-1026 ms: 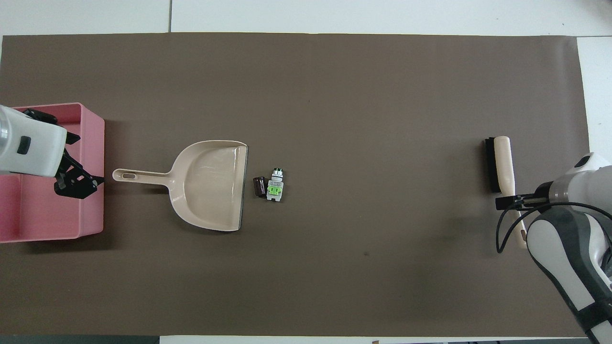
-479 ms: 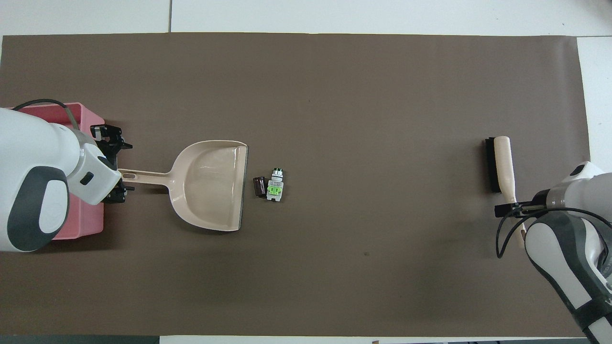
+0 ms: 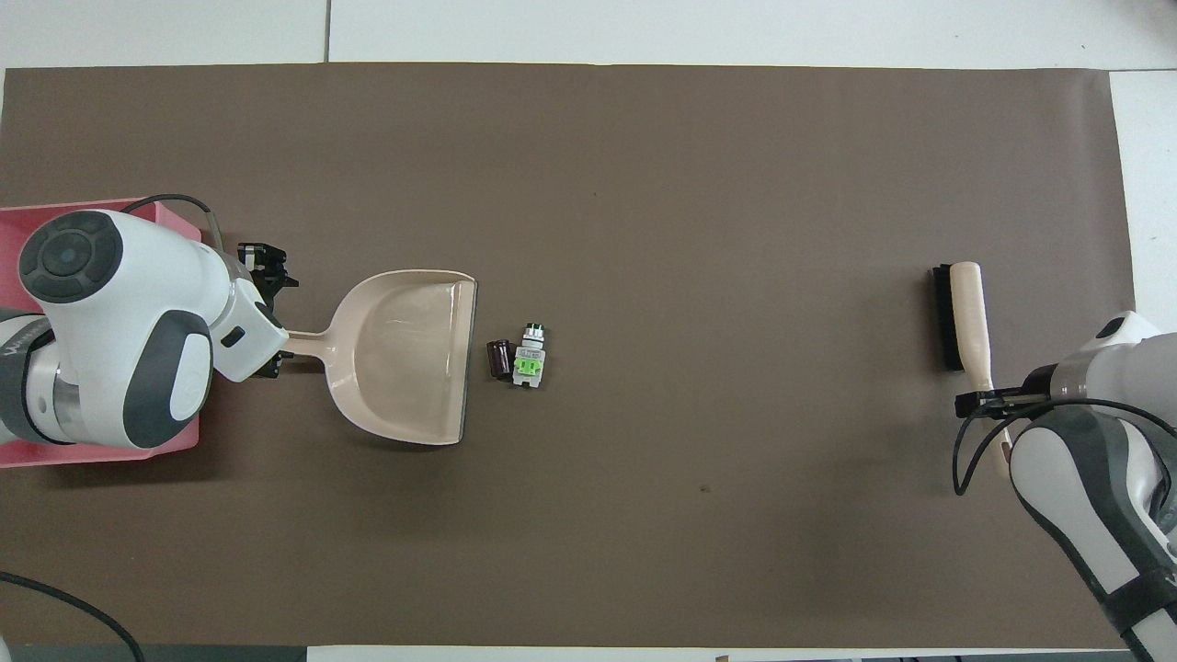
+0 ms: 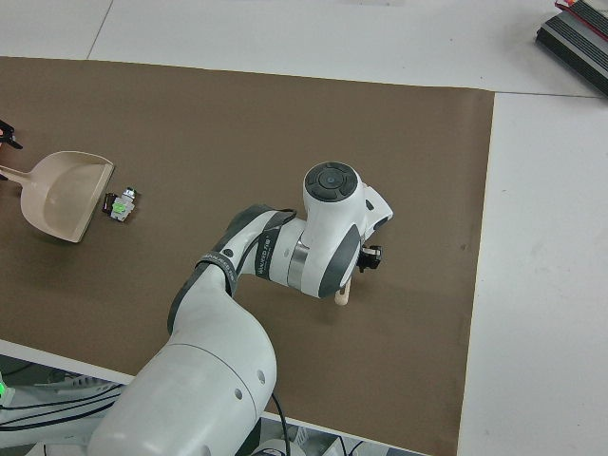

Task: Clean e-waste and dump in bin
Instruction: 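Grasp the dustpan handle with the left gripper while the right gripper reaches the brush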

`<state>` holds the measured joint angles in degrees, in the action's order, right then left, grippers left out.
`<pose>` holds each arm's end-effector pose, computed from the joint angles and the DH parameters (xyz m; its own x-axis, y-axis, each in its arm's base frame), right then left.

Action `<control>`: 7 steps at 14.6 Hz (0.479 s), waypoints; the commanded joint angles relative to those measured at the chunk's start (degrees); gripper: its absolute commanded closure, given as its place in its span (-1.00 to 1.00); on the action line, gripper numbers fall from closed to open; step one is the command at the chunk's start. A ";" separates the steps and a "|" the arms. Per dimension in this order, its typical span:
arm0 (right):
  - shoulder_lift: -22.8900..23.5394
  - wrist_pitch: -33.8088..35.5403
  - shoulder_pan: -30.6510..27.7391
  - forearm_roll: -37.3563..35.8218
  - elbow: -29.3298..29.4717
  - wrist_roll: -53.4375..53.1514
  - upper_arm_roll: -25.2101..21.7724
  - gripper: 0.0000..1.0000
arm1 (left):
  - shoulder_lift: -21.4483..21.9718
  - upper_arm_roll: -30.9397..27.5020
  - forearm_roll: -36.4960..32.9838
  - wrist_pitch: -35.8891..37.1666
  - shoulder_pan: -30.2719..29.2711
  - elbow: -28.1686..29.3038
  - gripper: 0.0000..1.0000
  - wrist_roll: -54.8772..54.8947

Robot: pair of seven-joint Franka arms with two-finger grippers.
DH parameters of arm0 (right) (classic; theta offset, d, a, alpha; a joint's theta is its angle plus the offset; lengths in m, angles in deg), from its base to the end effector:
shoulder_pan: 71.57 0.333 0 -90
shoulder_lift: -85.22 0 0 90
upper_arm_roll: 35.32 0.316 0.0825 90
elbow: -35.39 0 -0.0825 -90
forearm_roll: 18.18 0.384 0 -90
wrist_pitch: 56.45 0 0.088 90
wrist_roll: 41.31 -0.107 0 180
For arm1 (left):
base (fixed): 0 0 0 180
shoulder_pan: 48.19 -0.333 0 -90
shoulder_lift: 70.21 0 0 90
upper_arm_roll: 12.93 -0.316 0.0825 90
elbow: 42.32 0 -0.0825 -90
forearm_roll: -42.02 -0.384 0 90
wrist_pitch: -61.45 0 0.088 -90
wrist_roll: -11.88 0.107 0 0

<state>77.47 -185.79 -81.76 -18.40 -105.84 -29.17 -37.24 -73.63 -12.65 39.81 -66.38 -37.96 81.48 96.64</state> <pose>0.4445 -0.0954 0.3398 0.9975 0.0041 -0.0703 0.0029 -0.9999 -0.0169 0.5371 -0.0984 0.3709 -0.1150 -0.9929 -0.0293 -0.9932 0.1154 -0.0130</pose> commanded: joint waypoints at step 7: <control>-0.78 0.41 -0.54 1.45 0.16 2.37 0.60 1.00 | 4.21 -0.63 -0.96 -6.56 0.67 9.35 -0.83 0.32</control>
<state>77.45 -185.79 -81.74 -18.32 -105.79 -28.60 -37.18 -71.76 -12.77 39.67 -71.32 -37.97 88.52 96.64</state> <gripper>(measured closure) 0.749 0.084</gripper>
